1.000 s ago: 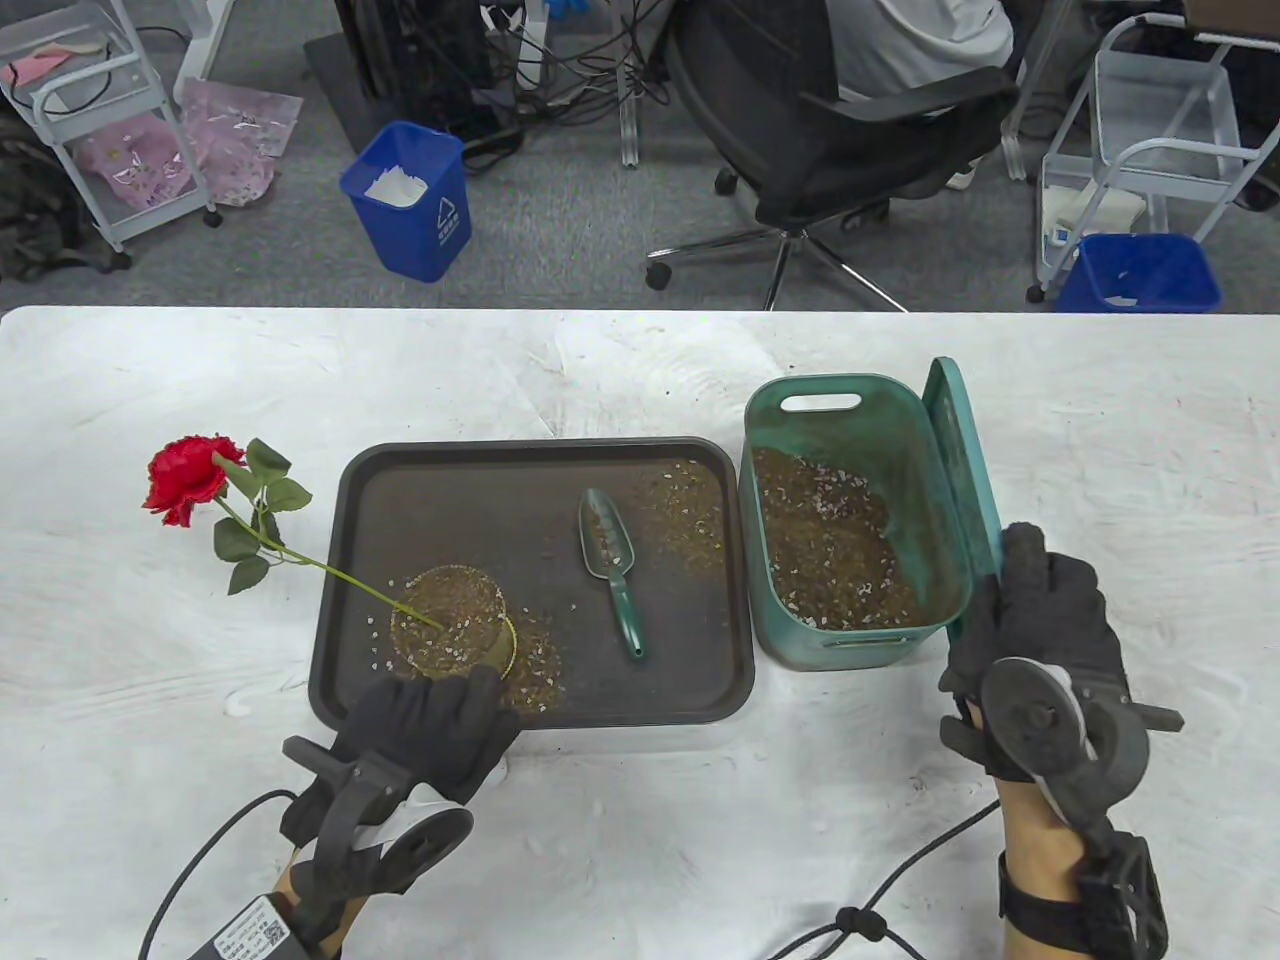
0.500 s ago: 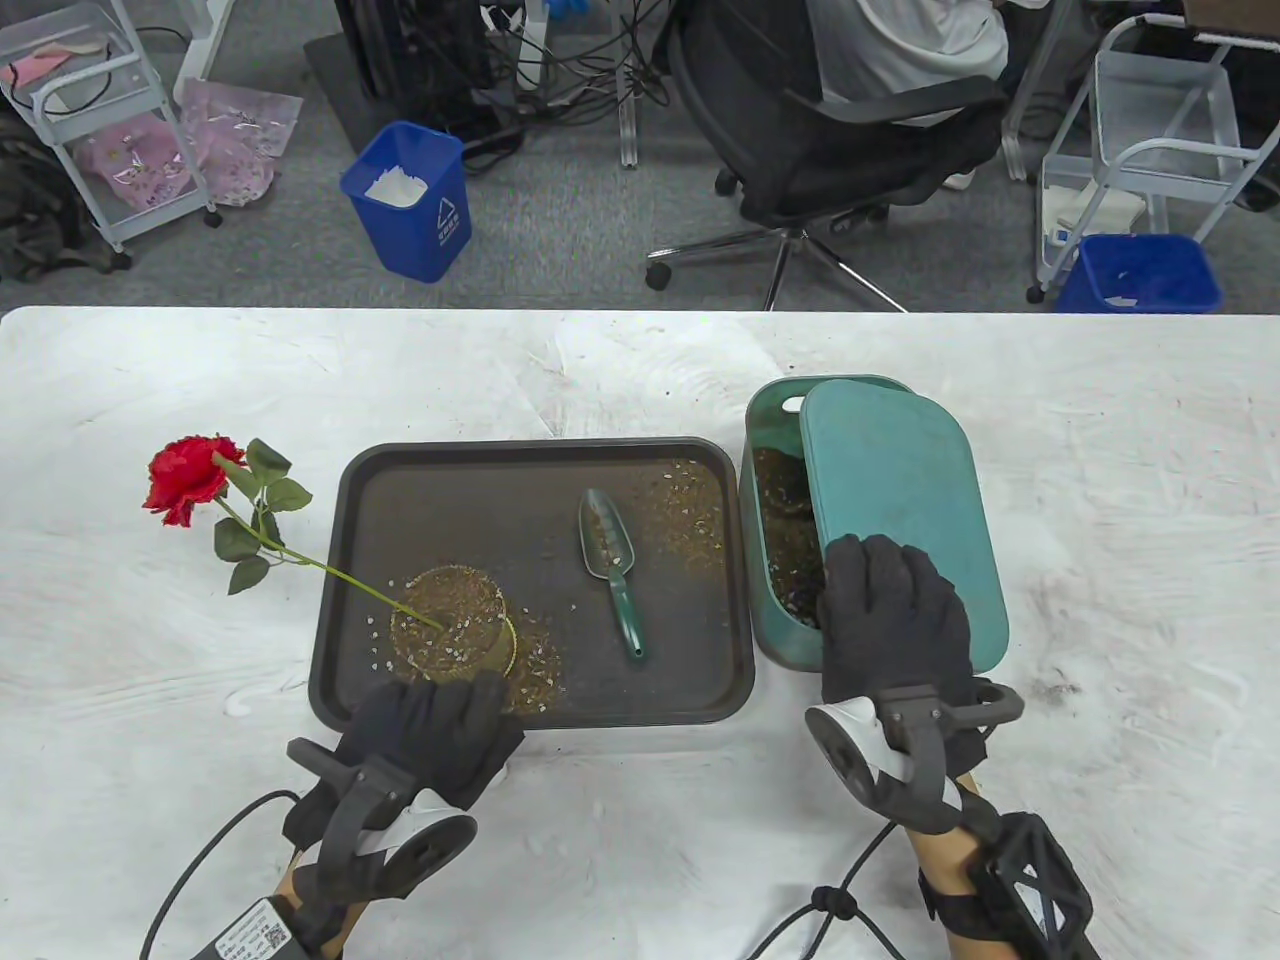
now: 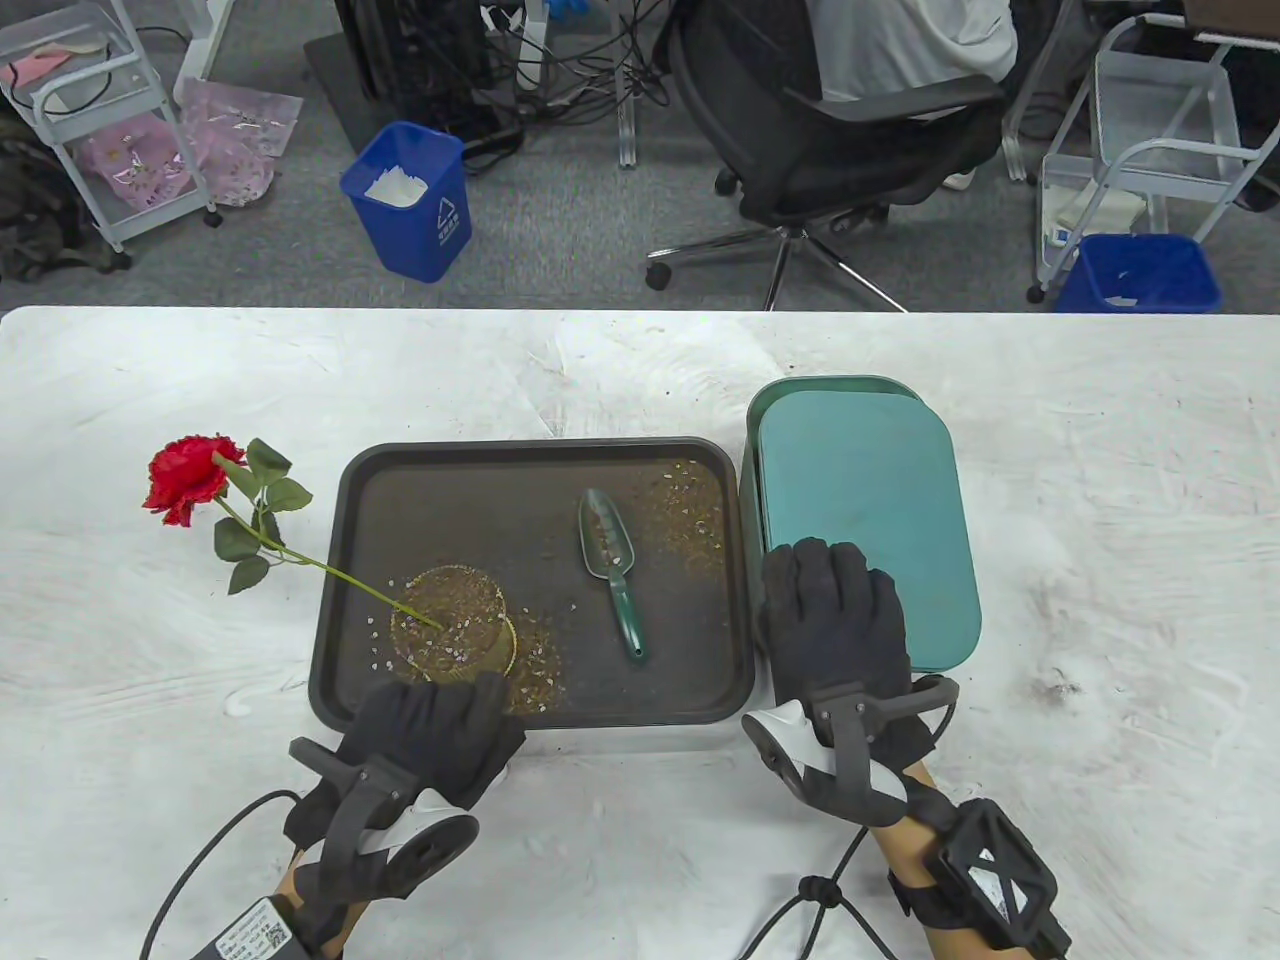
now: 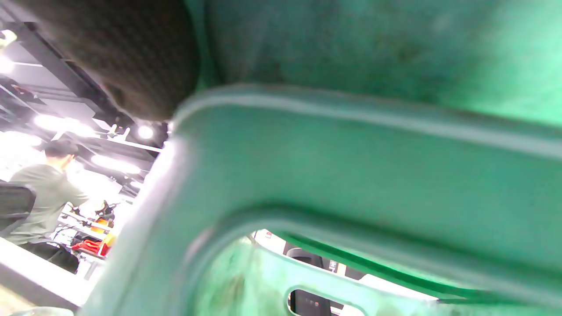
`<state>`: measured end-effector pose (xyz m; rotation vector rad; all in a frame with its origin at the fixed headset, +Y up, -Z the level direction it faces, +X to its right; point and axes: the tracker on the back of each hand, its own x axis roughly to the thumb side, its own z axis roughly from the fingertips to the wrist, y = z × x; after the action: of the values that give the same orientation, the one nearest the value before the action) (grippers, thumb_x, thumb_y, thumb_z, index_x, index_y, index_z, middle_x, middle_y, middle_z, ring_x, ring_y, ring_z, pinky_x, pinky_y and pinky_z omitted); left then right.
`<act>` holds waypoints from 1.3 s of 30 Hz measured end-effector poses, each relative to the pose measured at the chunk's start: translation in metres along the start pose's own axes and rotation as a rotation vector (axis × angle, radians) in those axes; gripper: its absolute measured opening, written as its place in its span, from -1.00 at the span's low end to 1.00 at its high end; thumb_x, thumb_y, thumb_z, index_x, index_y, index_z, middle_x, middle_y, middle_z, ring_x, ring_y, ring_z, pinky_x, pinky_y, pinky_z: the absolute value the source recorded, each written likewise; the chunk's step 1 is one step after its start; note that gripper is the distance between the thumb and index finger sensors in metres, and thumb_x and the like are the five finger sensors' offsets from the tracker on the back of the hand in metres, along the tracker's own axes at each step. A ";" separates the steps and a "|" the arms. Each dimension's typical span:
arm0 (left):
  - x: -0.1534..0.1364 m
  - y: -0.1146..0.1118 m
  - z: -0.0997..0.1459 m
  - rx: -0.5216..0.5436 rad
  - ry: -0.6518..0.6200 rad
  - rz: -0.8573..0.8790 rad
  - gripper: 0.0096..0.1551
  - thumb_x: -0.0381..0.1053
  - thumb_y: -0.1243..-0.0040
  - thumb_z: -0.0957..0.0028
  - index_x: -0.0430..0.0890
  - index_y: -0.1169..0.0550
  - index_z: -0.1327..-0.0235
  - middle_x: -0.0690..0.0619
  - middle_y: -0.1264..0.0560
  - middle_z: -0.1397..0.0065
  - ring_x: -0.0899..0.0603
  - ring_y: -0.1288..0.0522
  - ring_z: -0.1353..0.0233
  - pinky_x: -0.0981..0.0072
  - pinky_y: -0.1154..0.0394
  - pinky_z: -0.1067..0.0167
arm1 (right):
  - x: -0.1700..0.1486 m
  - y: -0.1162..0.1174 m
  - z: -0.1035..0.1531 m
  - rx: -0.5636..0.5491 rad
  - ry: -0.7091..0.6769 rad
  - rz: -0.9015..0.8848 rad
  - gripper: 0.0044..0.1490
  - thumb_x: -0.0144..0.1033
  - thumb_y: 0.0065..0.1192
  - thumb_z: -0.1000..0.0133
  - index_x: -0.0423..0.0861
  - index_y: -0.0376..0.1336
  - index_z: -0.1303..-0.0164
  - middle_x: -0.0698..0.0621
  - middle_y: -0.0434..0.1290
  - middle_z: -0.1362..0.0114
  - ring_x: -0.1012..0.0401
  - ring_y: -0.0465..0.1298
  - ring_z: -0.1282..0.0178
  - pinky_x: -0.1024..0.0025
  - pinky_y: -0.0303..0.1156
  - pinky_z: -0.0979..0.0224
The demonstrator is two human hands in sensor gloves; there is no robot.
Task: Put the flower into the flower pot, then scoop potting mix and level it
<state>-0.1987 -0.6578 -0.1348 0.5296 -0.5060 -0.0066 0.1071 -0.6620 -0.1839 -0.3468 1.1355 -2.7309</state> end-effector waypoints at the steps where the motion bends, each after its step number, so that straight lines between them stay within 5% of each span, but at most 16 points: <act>1: 0.000 0.000 0.000 -0.003 -0.002 0.000 -0.43 0.31 -0.23 0.15 -0.04 -0.77 0.14 0.05 -0.80 0.20 -0.05 -0.79 0.45 0.09 -0.73 0.22 | 0.001 0.000 0.001 -0.004 -0.007 0.002 -0.31 -0.07 0.40 0.09 -0.06 0.39 -0.25 -0.16 0.54 -0.40 -0.20 0.59 -0.32 -0.25 0.55 -0.23; 24: 0.010 -0.024 -0.004 -0.190 -0.059 0.017 -0.42 0.31 -0.23 0.15 -0.04 -0.77 0.12 0.04 -0.80 0.19 -0.05 -0.80 0.44 0.09 -0.73 0.21 | -0.002 0.021 -0.009 0.163 -0.099 -0.016 -0.20 0.02 0.30 0.07 -0.03 0.27 -0.39 -0.13 0.41 -0.56 -0.19 0.45 -0.49 -0.30 0.44 -0.38; 33: 0.009 -0.024 -0.005 -0.184 -0.056 0.018 -0.42 0.31 -0.23 0.15 -0.04 -0.77 0.13 0.04 -0.80 0.18 -0.05 -0.80 0.44 0.09 -0.73 0.21 | -0.017 0.022 -0.024 0.376 -0.085 -0.152 -0.10 0.14 0.13 0.04 -0.01 0.12 -0.51 -0.15 0.21 -0.69 -0.24 0.25 -0.63 -0.44 0.26 -0.47; 39: 0.007 -0.018 -0.004 -0.134 -0.042 0.025 -0.42 0.31 -0.23 0.15 -0.04 -0.77 0.12 0.04 -0.80 0.18 -0.05 -0.80 0.43 0.09 -0.73 0.21 | -0.034 -0.014 -0.017 0.175 0.007 -0.401 -0.17 0.08 0.09 0.01 -0.04 0.17 -0.47 -0.18 0.29 -0.63 -0.24 0.34 -0.56 -0.44 0.30 -0.42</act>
<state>-0.1890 -0.6724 -0.1434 0.3922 -0.5496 -0.0276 0.1342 -0.6327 -0.1912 -0.5973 0.8991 -3.1488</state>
